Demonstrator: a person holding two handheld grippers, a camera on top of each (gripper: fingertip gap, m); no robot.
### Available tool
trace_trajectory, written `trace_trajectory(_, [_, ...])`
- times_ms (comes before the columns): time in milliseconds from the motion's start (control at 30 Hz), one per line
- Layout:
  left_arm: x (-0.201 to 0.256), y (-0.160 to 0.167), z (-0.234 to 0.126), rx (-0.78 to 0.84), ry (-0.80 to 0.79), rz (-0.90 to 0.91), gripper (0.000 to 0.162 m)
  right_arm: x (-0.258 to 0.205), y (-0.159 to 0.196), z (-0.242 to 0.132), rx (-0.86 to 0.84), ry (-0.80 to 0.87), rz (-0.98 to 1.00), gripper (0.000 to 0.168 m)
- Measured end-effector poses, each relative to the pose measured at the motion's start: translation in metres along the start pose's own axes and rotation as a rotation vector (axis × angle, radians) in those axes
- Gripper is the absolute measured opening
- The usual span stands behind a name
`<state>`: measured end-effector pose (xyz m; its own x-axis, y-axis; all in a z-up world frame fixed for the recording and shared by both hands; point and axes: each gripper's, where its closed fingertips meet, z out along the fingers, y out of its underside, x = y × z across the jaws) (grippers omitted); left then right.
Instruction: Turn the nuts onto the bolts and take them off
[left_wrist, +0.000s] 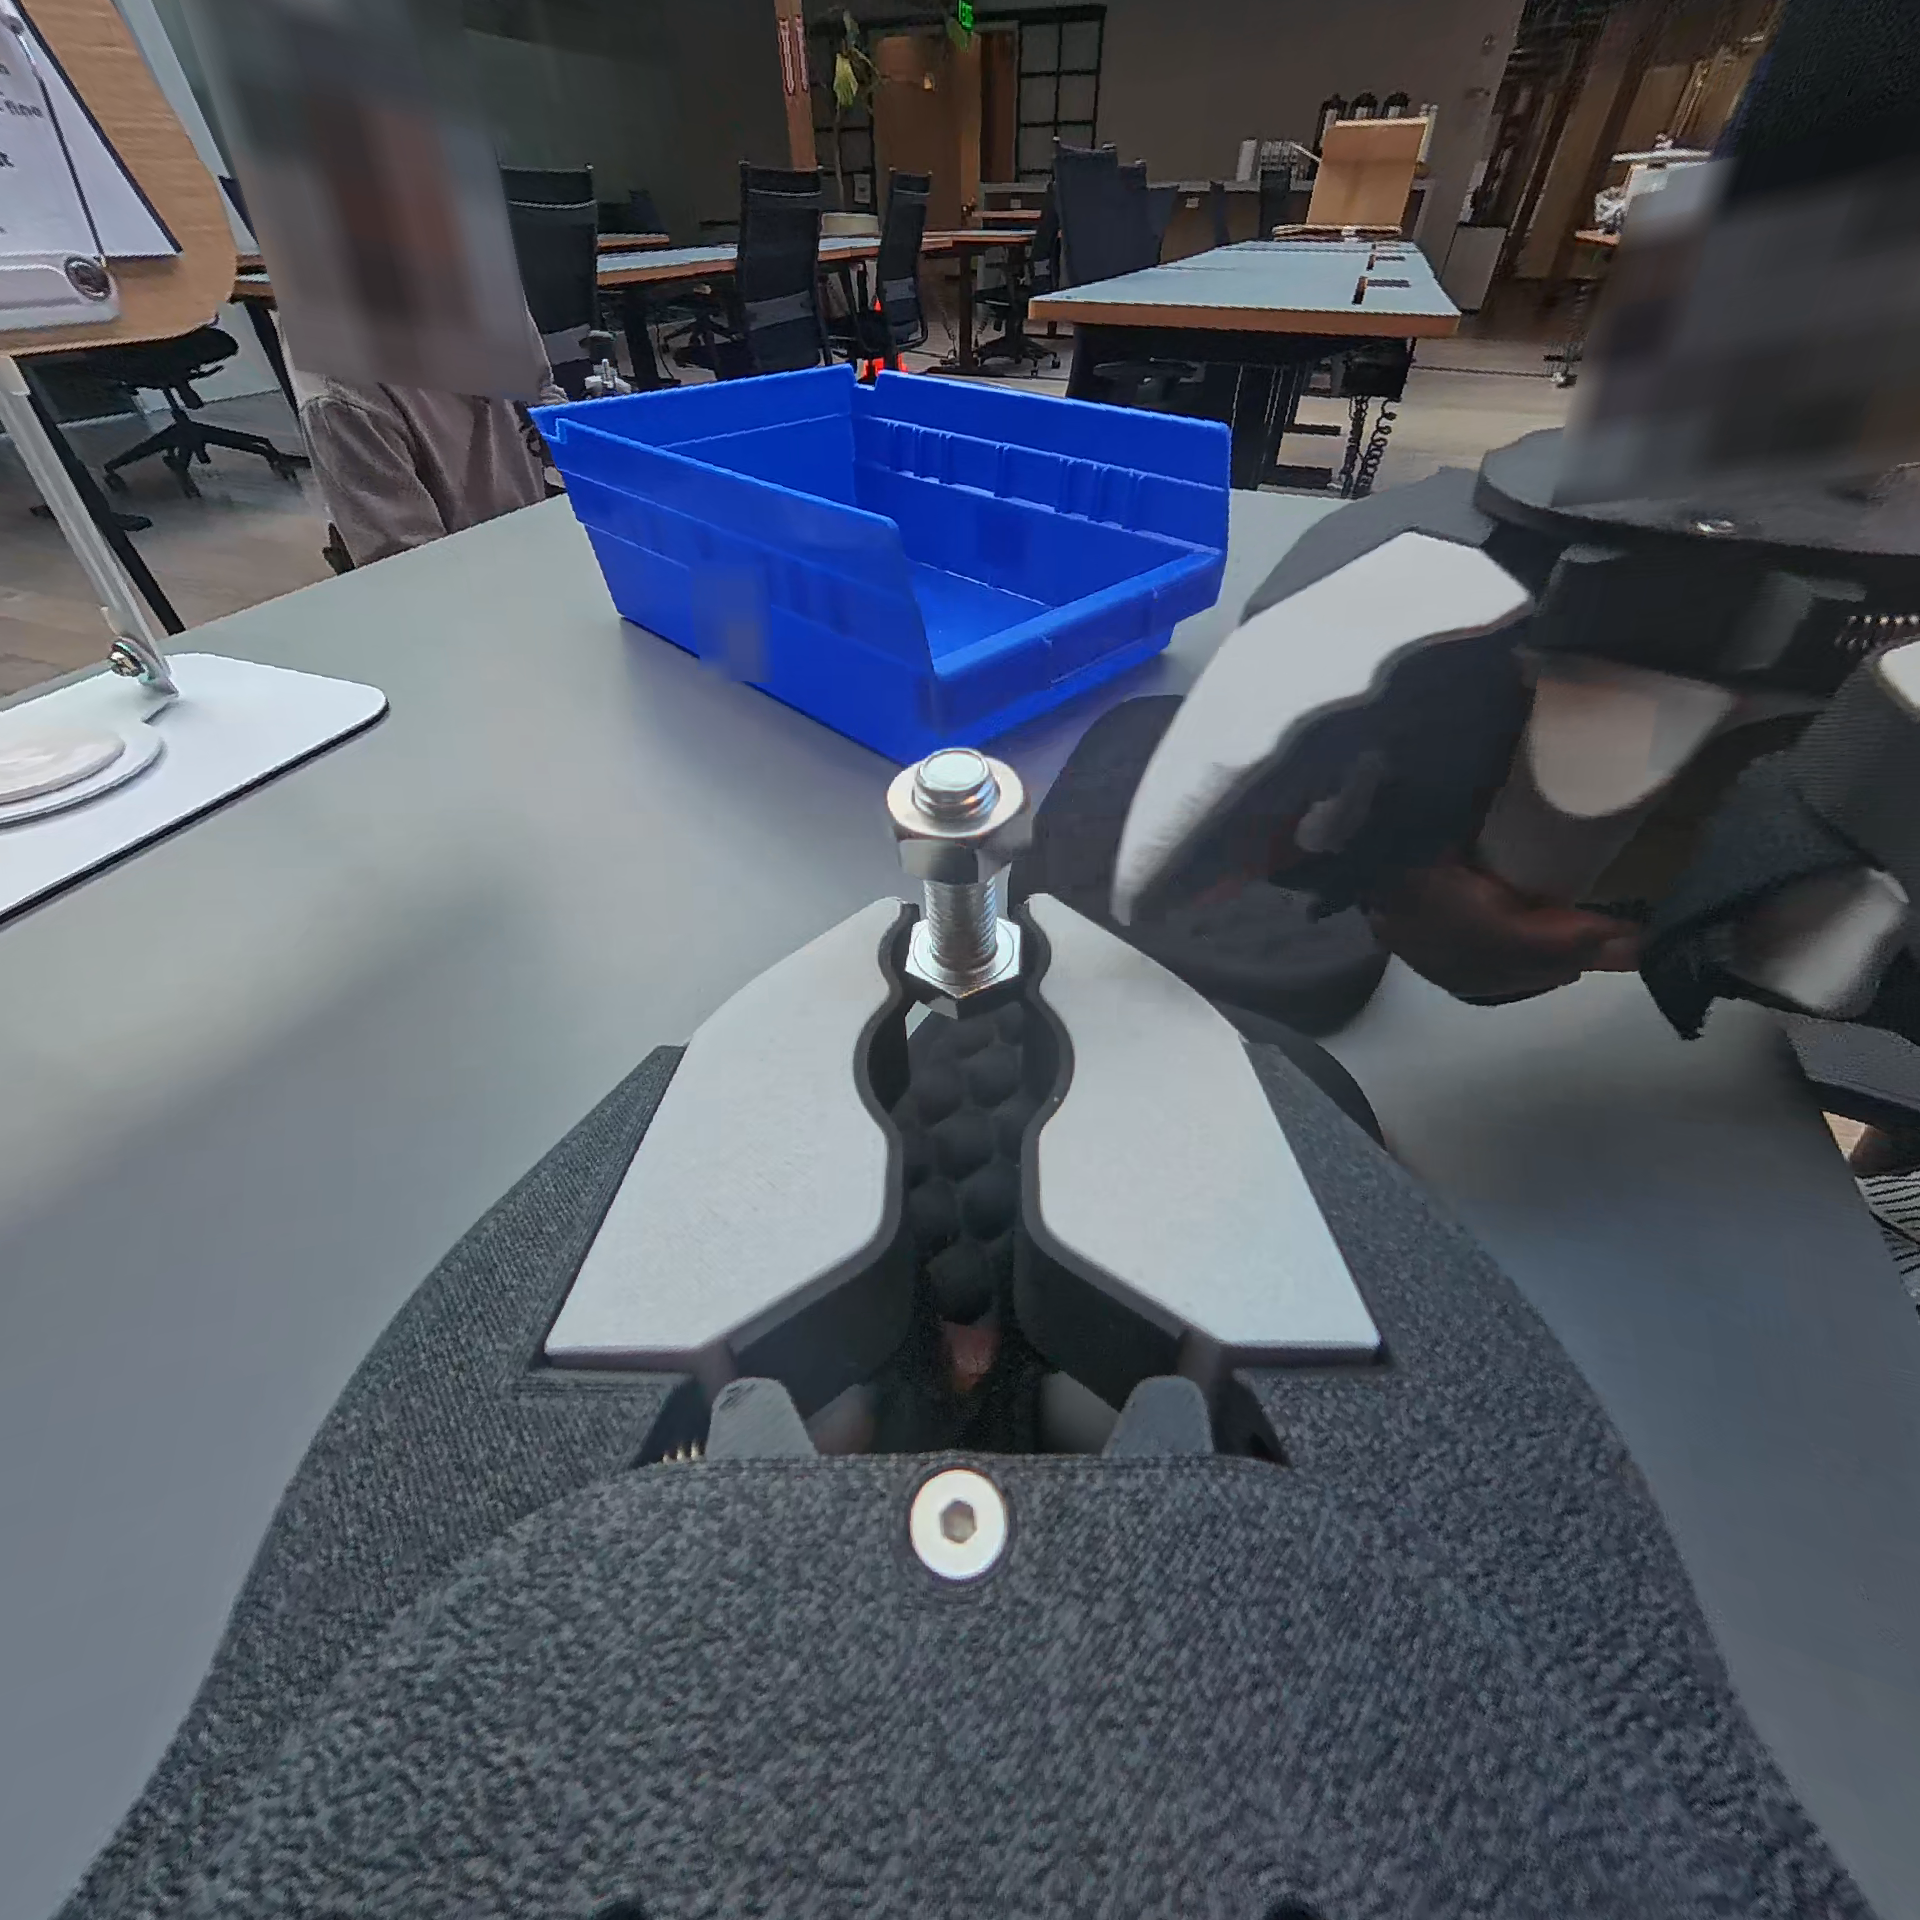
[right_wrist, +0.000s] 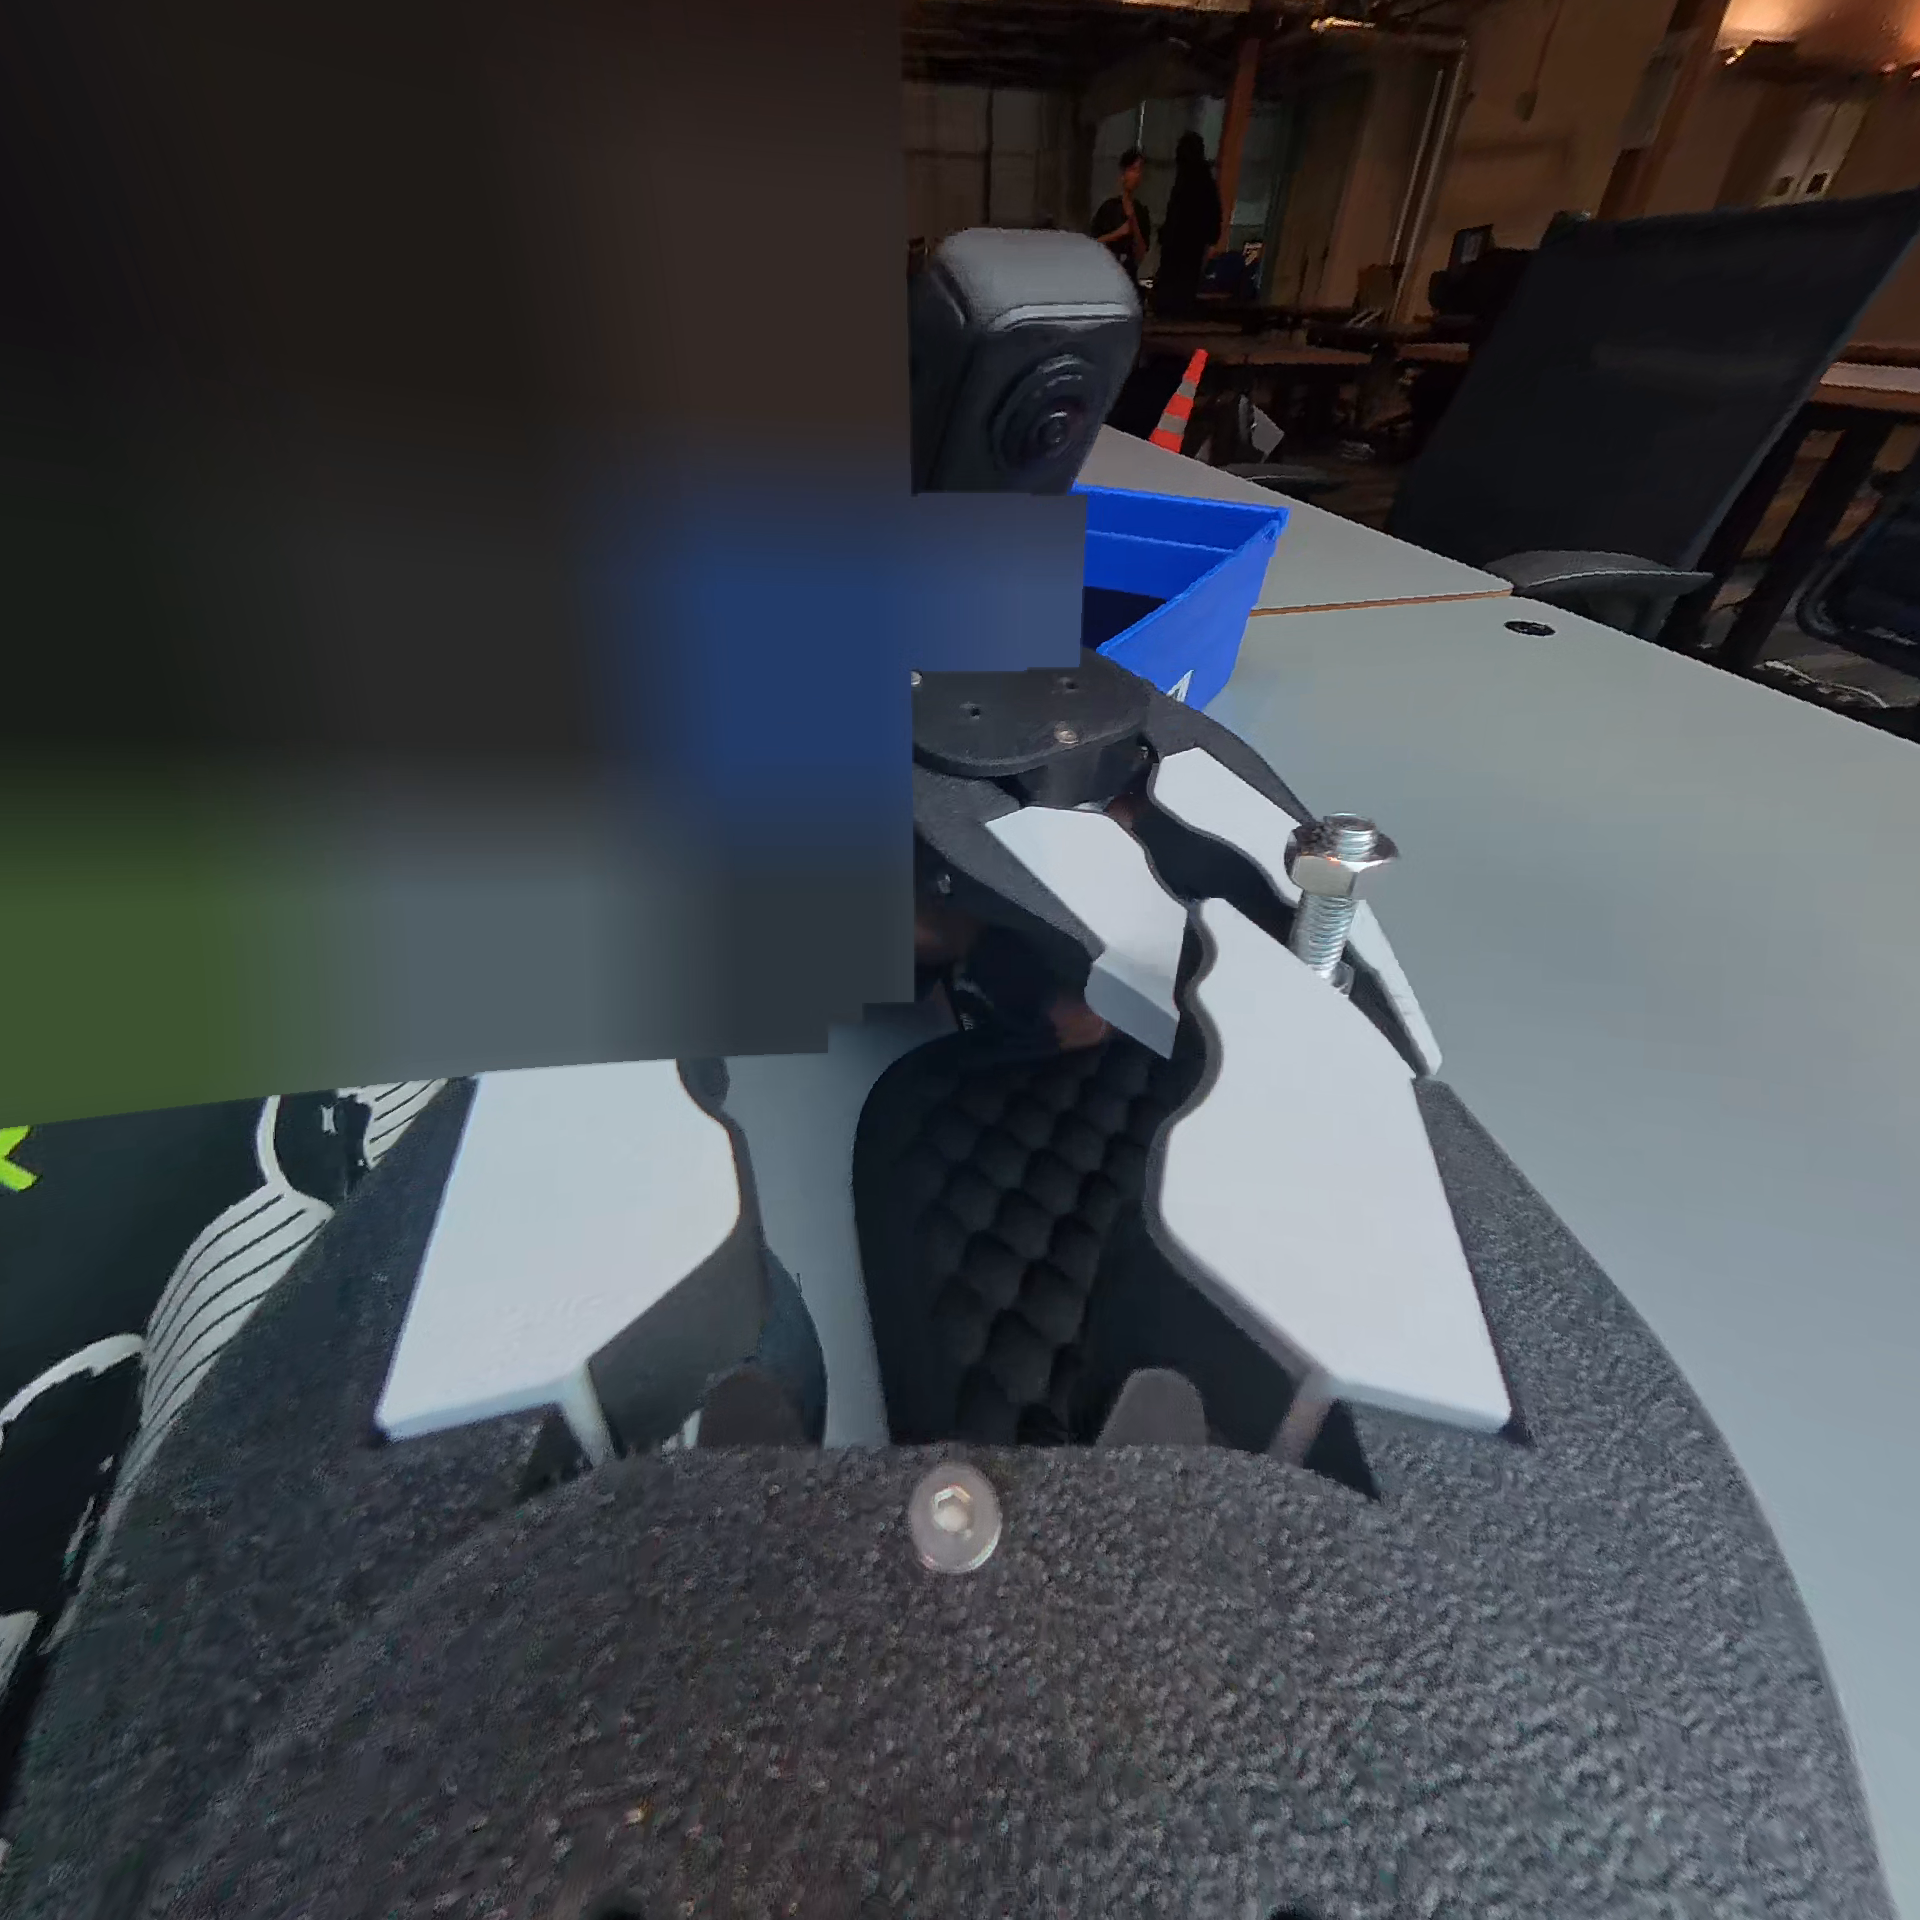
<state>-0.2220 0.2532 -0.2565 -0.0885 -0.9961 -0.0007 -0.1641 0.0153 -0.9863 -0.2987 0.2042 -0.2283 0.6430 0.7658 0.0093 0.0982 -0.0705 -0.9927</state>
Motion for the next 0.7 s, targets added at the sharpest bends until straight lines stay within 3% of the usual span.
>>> trace_trajectory(133, [0.001, 0.000, 0.000, -0.003, 0.002, 0.005, 0.017, 0.013, -0.003, -0.004, 0.010, 0.075, -0.056, 0.085])
trace_trajectory(300, [0.002, 0.000, 0.000, -0.004, 0.011, 0.009, 0.017, 0.038, -0.006, 0.009, 0.042, 0.091, 0.033, 0.114])
trace_trajectory(500, [0.004, 0.001, 0.001, -0.013, 0.023, 0.014, 0.017, 0.035, -0.008, 0.033, 0.030, -0.010, 0.019, 0.116])
trace_trajectory(700, [0.003, 0.002, 0.001, -0.013, 0.020, 0.006, 0.017, 0.028, -0.005, 0.029, 0.009, -0.005, -0.012, 0.113])
